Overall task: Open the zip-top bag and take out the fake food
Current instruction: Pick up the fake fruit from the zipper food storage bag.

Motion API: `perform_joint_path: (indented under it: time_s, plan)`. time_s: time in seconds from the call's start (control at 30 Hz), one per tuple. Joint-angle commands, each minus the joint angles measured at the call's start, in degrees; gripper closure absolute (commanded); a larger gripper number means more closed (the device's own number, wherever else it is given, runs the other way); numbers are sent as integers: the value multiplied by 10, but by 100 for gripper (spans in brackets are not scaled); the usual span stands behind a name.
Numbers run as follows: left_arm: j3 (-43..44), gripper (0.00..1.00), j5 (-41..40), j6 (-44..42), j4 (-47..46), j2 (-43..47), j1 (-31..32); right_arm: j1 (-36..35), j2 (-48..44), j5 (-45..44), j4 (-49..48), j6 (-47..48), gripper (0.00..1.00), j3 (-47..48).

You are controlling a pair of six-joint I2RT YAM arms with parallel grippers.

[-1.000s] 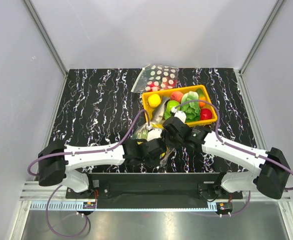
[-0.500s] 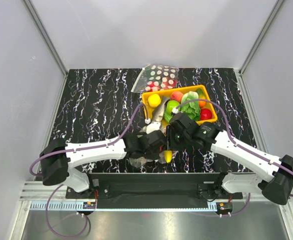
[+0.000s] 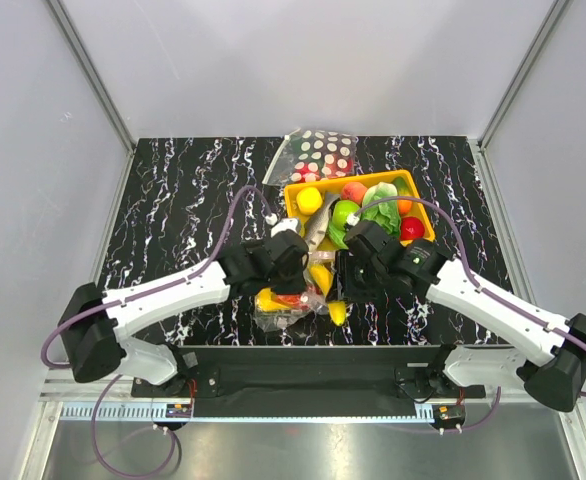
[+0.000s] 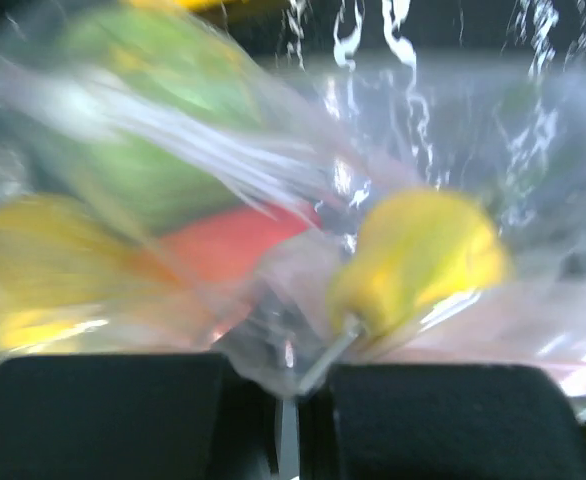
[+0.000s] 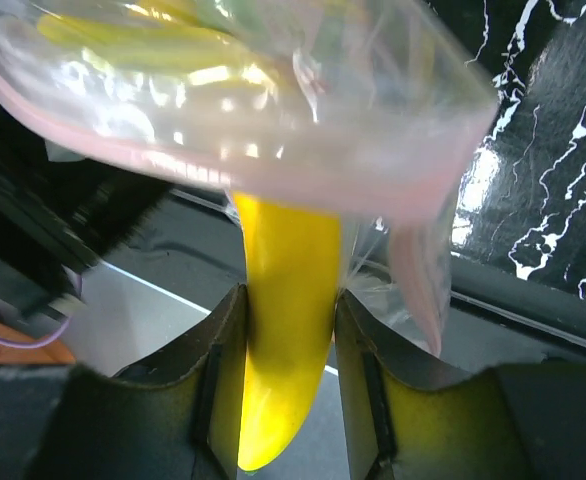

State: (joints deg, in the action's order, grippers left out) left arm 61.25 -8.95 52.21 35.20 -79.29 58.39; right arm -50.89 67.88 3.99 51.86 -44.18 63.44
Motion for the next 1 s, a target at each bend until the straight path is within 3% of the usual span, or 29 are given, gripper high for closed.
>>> perform_joint_path:
  time_s: [0.0,0.57,0.7,0.97]
  plan:
    - [-8,94,-65,-31,1,33,-45,-9,-29,67,83,22,80,3]
    - [4,94,-49,-36,28,104,-88,-9,-74,35,106,3,80,-65]
    - [-10,94,-22,-17,19,134,-87,-9,-33,36,74,11,80,-62]
    - [-15,95,-45,10,41,213,-88,-9,52,43,31,55,80,-70]
